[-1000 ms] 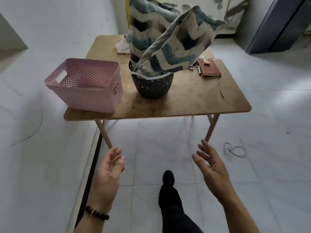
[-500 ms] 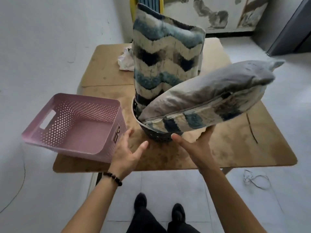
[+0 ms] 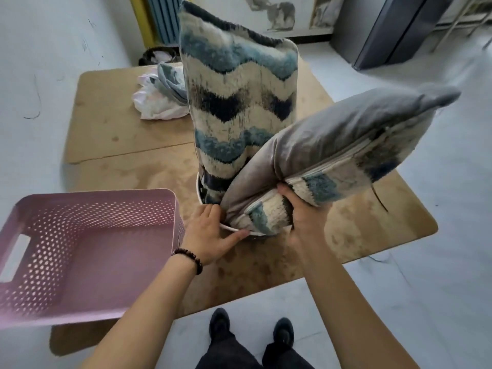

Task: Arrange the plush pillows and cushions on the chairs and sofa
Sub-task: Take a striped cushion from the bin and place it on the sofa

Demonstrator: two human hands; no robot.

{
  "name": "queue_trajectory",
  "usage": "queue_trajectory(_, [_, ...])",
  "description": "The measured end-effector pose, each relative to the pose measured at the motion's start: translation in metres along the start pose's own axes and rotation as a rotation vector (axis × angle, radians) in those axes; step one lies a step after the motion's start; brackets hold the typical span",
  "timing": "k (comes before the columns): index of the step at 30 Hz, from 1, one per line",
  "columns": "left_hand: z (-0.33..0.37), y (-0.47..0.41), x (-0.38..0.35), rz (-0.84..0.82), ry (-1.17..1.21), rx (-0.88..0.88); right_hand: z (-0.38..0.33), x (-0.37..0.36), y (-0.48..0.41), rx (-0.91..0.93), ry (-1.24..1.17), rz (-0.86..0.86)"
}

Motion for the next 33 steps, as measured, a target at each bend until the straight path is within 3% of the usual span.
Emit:
queue_trajectory(4, [0.005, -0.001, -0.002, -0.037, -0.036, -0.026, -0.013, -0.014, 0.001, -0.199, -0.167, -0.071])
queue_trajectory(9, [0.012, -0.010, 0.002, -0.062, -0.080, -0.016, -0.048, -0.020, 0.011, -0.212, -0.284, -0.177])
queue_trajectory(19, [0.039, -0.025, -0.003, -0.061, 0.118, 0.107, -0.131, -0.028, 0.048, 0.244, -0.146, -0.385])
queue_trajectory(28, [0.062, -0.025, -0.019, -0.199, 0.016, 0.076, -0.237, 0.010, 0.065, 0.620, -0.161, -0.425])
queue_trajectory(30, [0.066, -0.027, -0.008, -0.127, 0.098, 0.057, -0.249, 0.025, 0.070, 0.638, -0.189, -0.381])
queue_trajectory(33, [0.098, -0.024, 0.044, 0.182, 0.366, -0.047, -0.248, 0.049, 0.080, 0.644, -0.224, -0.269])
Point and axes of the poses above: each hand's wrist, its own y-axis away from the middle knuckle, its own x-axis out of the back of the hand, z = x × y, the point moved 6 cm from there along -y, towards the middle knuckle, and after that the axes turned 13 degrees about -y, right-handed, at the moved point
